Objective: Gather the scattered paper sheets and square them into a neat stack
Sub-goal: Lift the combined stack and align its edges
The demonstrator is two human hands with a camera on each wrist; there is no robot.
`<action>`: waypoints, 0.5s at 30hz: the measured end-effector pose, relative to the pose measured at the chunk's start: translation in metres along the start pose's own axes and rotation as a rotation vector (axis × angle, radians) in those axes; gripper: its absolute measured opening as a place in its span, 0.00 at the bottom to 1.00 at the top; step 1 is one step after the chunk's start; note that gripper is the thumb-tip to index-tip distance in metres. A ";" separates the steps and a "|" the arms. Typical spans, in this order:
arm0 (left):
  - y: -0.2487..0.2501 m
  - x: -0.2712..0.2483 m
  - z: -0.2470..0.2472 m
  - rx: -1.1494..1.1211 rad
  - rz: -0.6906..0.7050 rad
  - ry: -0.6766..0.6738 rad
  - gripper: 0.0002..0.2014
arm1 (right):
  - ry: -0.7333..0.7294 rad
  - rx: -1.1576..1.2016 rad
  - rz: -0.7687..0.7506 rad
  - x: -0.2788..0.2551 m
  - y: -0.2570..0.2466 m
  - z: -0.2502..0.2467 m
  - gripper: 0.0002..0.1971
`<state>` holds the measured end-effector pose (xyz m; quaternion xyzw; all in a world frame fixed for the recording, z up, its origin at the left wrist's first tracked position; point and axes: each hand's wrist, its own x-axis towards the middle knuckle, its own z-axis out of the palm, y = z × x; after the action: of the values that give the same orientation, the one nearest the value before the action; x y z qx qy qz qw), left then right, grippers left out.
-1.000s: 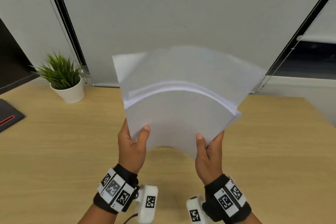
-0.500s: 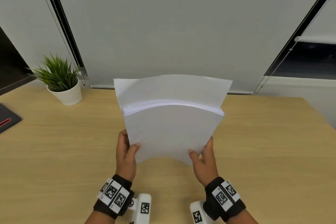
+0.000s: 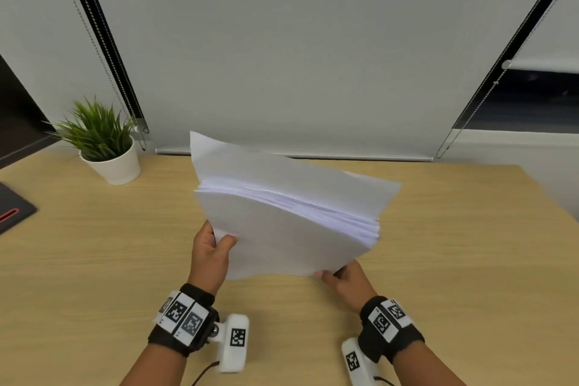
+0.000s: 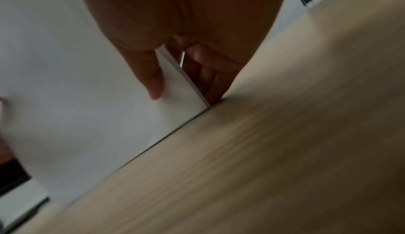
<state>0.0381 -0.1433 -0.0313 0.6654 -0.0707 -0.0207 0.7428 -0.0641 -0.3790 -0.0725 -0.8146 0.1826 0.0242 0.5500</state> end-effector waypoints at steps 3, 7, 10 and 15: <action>0.000 0.001 0.000 0.013 -0.004 0.002 0.20 | 0.057 -0.076 0.016 0.000 -0.008 0.001 0.24; 0.000 -0.001 0.000 0.007 0.001 -0.010 0.23 | 0.158 -0.103 -0.073 -0.014 -0.030 -0.002 0.28; 0.000 -0.002 -0.001 0.006 0.012 -0.037 0.18 | 0.230 0.151 -0.308 -0.024 -0.063 -0.013 0.06; 0.009 -0.006 -0.002 0.001 0.017 -0.088 0.24 | 0.201 0.489 -0.506 -0.026 -0.110 -0.034 0.21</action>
<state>0.0321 -0.1395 -0.0229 0.6636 -0.1090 -0.0433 0.7389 -0.0588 -0.3670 0.0446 -0.6766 0.0286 -0.2374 0.6965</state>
